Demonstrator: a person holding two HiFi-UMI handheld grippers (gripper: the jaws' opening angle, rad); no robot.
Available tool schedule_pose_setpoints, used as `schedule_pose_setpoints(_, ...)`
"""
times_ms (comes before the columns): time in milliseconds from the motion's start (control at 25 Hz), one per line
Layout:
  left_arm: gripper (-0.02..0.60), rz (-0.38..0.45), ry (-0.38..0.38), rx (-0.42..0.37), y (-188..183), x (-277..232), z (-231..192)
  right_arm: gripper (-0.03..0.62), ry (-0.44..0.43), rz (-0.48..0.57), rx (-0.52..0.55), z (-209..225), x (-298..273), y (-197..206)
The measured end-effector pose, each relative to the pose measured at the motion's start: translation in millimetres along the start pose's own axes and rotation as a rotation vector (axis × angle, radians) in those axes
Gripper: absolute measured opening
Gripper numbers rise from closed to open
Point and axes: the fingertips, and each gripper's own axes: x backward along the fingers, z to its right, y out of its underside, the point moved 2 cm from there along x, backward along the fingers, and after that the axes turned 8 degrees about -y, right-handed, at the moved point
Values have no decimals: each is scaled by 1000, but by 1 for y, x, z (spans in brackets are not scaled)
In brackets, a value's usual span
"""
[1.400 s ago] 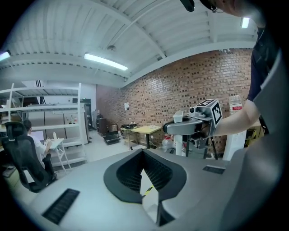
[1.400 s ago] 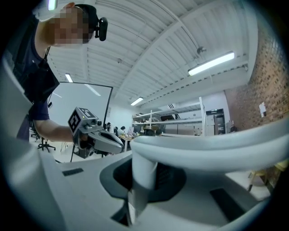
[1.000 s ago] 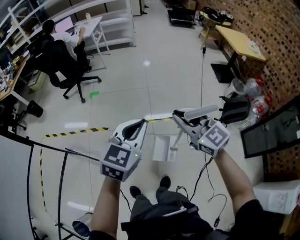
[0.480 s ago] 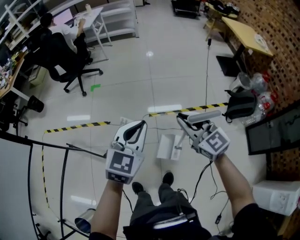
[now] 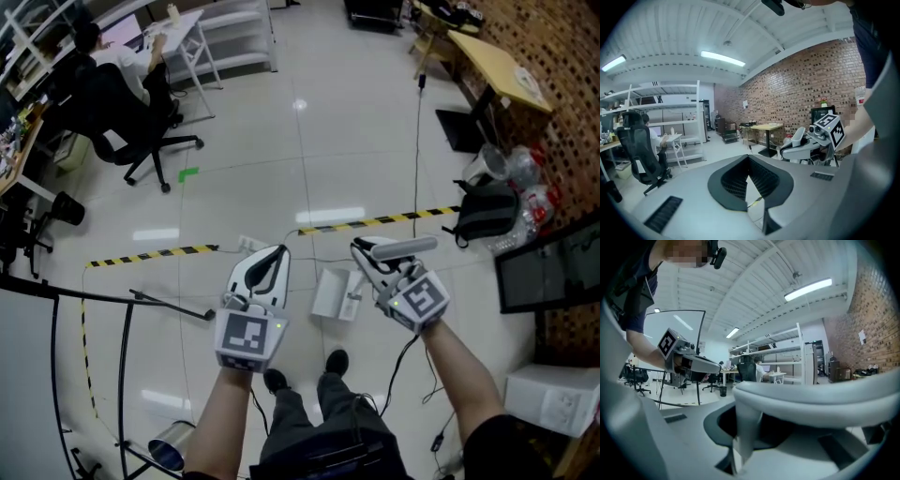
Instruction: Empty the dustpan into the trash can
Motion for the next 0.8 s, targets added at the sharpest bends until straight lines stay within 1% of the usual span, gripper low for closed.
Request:
schedule_pose_setpoints(200,-3,38,-47,3,10,-16,-10,38,24,-21,-16,8,-13,14)
schedule_pose_setpoints(440,-3,10,-54,10,35,-30,-5,43,42,-16,-38,12,-16,50)
schedule_pose_setpoints(600,-3,-12,-55,29,52,-30,-1,43,66,-16,-53,12,-15,62)
schedule_pose_setpoints(680,-3,-20,-58,35,59,-30,1,50,83,-15,-73,14,-13,66)
schedule_pose_setpoints(800,-3,-26,-54,46,66,-31,4,55,129,-32,-71,18,-5,78)
